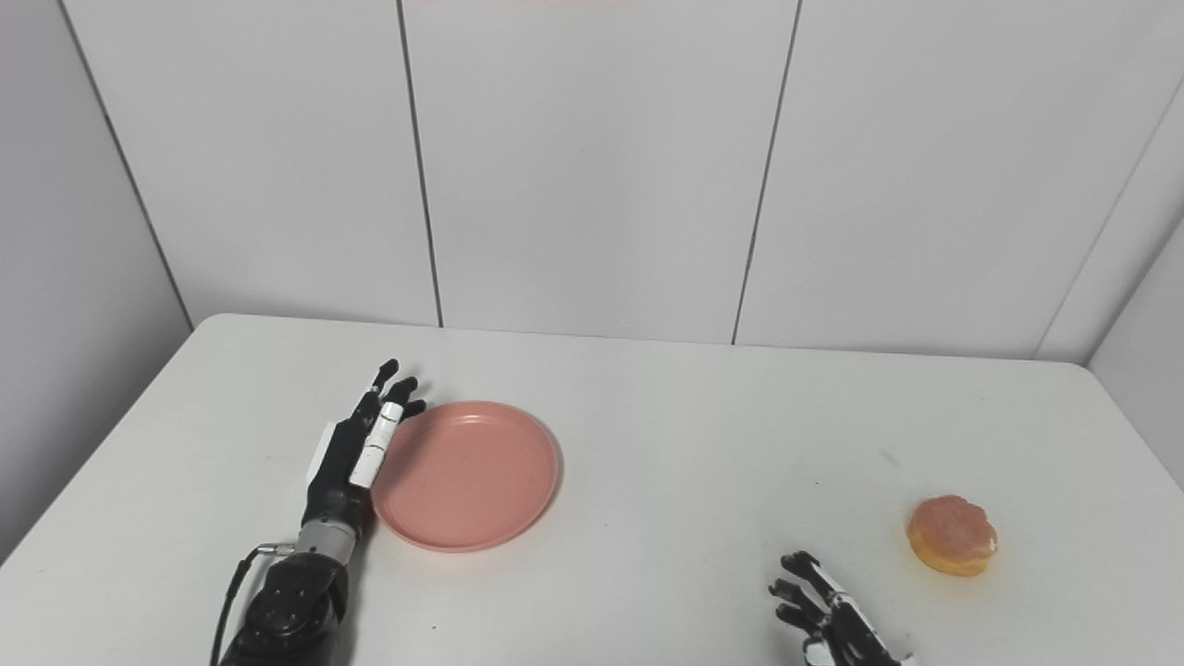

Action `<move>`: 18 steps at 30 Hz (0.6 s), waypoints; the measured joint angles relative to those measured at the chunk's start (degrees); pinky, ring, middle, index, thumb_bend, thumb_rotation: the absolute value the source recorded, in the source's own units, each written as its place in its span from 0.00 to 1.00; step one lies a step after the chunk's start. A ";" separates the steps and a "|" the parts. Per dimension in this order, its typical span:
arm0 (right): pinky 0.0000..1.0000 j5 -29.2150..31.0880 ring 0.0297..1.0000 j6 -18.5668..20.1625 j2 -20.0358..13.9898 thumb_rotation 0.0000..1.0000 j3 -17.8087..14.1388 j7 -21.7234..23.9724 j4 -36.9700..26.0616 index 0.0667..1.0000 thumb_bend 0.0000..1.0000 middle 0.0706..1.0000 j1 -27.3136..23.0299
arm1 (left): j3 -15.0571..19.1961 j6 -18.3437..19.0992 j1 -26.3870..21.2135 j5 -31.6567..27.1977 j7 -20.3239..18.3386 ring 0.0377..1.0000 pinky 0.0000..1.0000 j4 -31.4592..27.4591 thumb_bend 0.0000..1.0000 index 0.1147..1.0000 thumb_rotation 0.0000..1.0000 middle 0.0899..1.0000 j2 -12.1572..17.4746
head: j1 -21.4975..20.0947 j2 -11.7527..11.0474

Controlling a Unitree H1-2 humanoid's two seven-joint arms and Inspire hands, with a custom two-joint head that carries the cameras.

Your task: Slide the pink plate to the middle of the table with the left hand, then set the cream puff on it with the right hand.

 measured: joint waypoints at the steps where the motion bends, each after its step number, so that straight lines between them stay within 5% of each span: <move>1: 0.77 -0.40 0.80 0.07 0.17 0.85 0.11 -0.19 -0.11 0.78 0.81 0.89 0.06 | 0.05 0.05 0.00 -0.38 0.00 0.83 0.77 -0.10 0.82 0.93 0.85 0.90 -0.15 | -0.01 0.00; 18: 0.70 -4.20 0.77 0.78 1.90 0.79 2.22 -2.41 -0.84 0.76 0.74 0.86 0.17 | 0.88 0.61 0.22 -3.28 0.80 0.85 0.83 -0.94 0.83 0.94 0.86 0.90 -3.76 | -6.77 0.97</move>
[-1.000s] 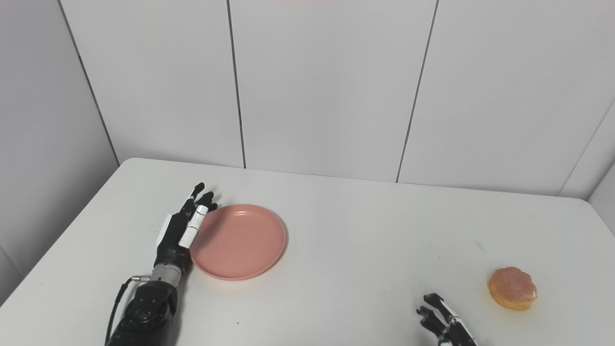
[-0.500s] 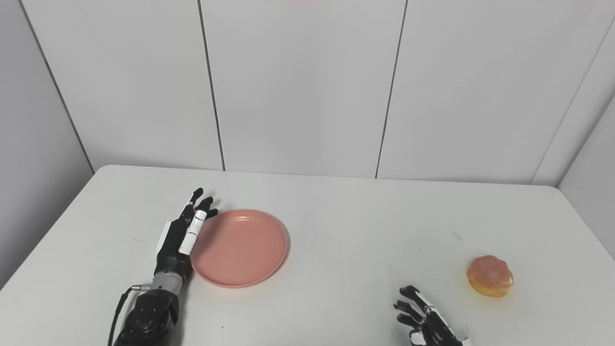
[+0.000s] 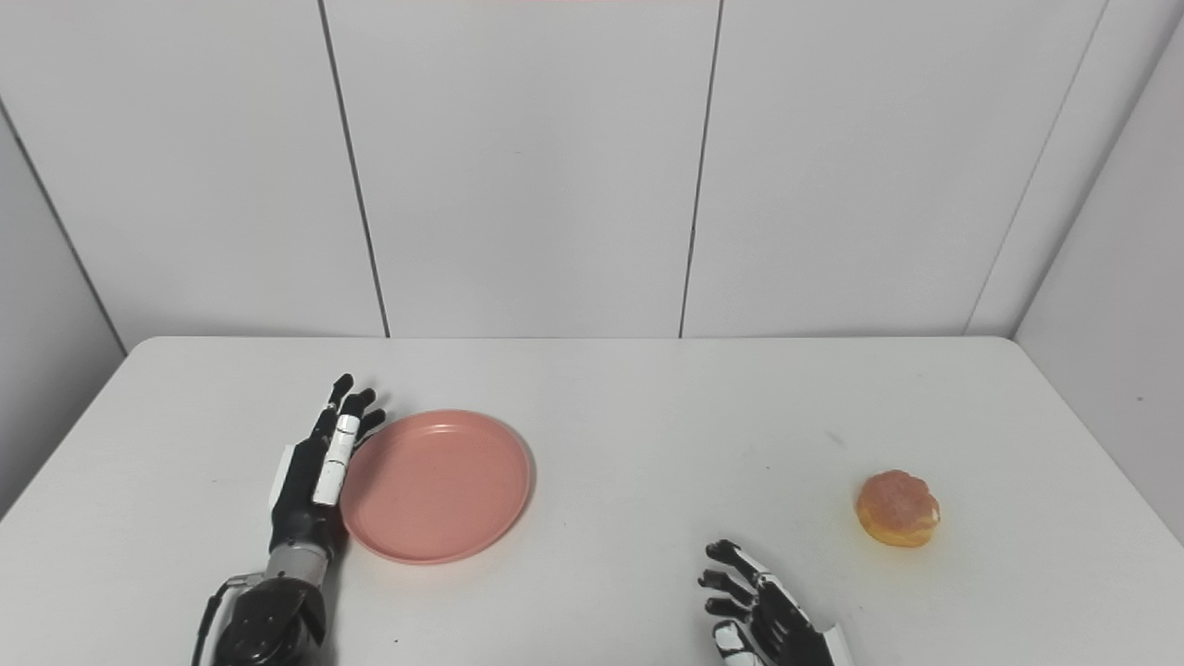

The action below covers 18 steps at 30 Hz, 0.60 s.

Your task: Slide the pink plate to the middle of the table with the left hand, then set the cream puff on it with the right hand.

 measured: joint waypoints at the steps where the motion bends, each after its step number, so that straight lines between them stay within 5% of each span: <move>1: 0.70 -0.17 0.77 0.12 0.11 0.79 0.12 -0.21 -0.09 0.76 0.74 0.86 0.02 | 0.00 -0.17 0.04 0.03 0.50 0.85 0.82 -0.04 0.83 0.94 0.87 0.89 -0.48 | -0.44 0.09; 18: 0.72 -4.91 0.80 2.24 3.98 0.83 3.44 -2.15 -1.01 0.78 0.70 0.89 0.34 | -2.51 -0.25 0.64 0.95 0.98 0.86 0.83 -0.84 0.83 0.93 0.88 0.89 -2.41 | -11.43 0.35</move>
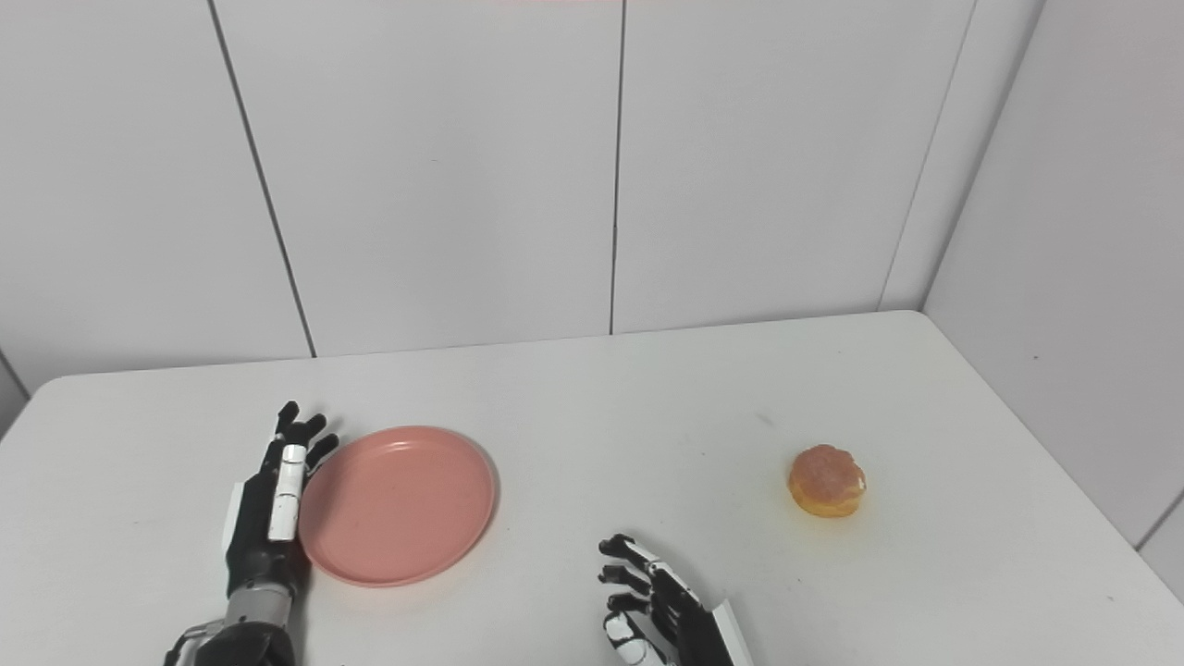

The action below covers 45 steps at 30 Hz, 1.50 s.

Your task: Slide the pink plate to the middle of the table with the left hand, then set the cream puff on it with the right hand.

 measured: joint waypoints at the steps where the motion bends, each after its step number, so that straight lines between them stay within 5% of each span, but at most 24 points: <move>1: 0.72 -0.37 0.80 0.01 0.18 0.84 0.22 -0.01 0.00 0.78 0.69 0.89 0.00 | -0.09 0.00 0.00 -0.01 0.00 0.86 0.83 0.00 0.83 0.93 0.87 0.89 -0.06 | 0.00 0.00; 15: 0.77 -3.47 0.83 0.53 2.00 0.88 1.62 -0.54 0.76 0.81 0.71 0.91 -0.58 | -2.75 0.16 -1.28 -1.19 -2.65 0.87 0.84 1.74 0.82 0.95 0.90 0.91 -4.48 | -0.35 0.44; 20: 0.81 -8.76 0.85 0.53 1.87 0.83 2.15 -2.64 0.71 0.83 0.68 0.86 -0.48 | -2.73 0.46 -1.64 -1.14 -3.33 0.86 0.83 2.07 0.82 0.95 0.89 0.90 -4.65 | -0.61 0.79; 25: 0.75 -15.28 0.80 0.66 1.42 0.73 1.98 -4.68 -0.58 0.84 0.74 0.82 -0.13 | -2.59 0.83 -1.92 -0.94 -3.33 0.85 0.82 2.07 0.83 0.94 0.88 0.89 -4.77 | -1.93 0.36; 38: 0.73 -25.14 0.79 14.06 -4.85 0.47 -6.39 -2.20 -16.85 0.85 0.75 0.82 -1.33 | -2.04 -0.01 -3.33 -0.93 -3.06 0.85 0.81 3.86 0.83 0.94 0.87 0.89 -5.94 | -0.88 0.26; 45: 0.60 -30.60 0.71 15.87 -12.29 0.42 -11.56 0.07 -22.86 0.78 0.80 0.77 -7.81 | -1.80 -0.07 -3.30 -0.95 -3.12 0.85 0.80 3.85 0.82 0.95 0.88 0.89 -5.93 | -1.23 -0.26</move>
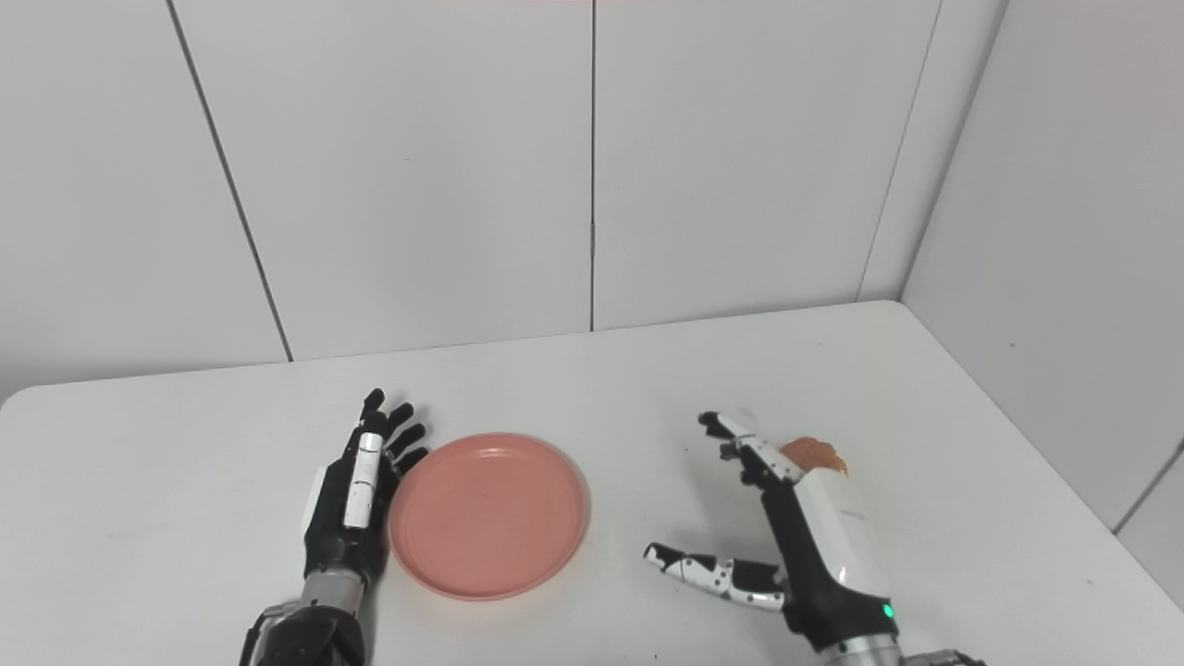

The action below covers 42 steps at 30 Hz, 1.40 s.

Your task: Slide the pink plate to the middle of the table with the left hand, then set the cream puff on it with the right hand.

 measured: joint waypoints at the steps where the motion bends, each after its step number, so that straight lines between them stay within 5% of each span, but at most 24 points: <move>1: 0.60 -0.30 0.71 0.22 -0.32 0.41 -0.50 0.11 -0.33 0.78 0.80 0.76 -0.68 | 0.07 -0.06 0.02 -0.02 -0.05 0.85 0.80 0.01 0.81 0.95 0.88 0.89 0.01 | -0.09 -0.09; 7: 0.60 -1.89 0.68 0.51 -3.28 0.41 -2.35 2.37 -0.77 0.74 0.86 0.73 -3.65 | 0.28 -0.43 0.01 -0.26 -0.86 0.85 0.81 0.22 0.79 0.95 0.87 0.89 0.01 | -0.26 -0.44; 15: 0.59 -8.25 0.69 3.94 -10.20 0.56 -3.65 9.42 -1.06 0.75 0.95 0.74 -8.81 | 0.45 -1.36 -0.04 -0.29 -1.21 0.85 0.83 0.86 0.80 0.94 0.86 0.88 0.00 | -0.18 -0.44; 26: 0.53 -15.18 0.68 12.46 -18.27 0.42 -1.65 27.42 3.19 0.75 1.00 0.76 -14.47 | 0.23 -2.34 -0.05 -0.16 -1.24 0.85 0.81 1.54 0.81 0.94 0.87 0.87 -0.04 | 0.09 -0.62; 42: 0.57 -15.95 0.75 12.97 -24.34 0.34 3.59 36.19 15.58 0.76 1.00 0.82 -20.11 | -0.39 -2.71 -0.01 -0.13 -1.77 0.83 0.80 1.97 0.84 0.94 0.84 0.85 -0.12 | 0.70 -0.53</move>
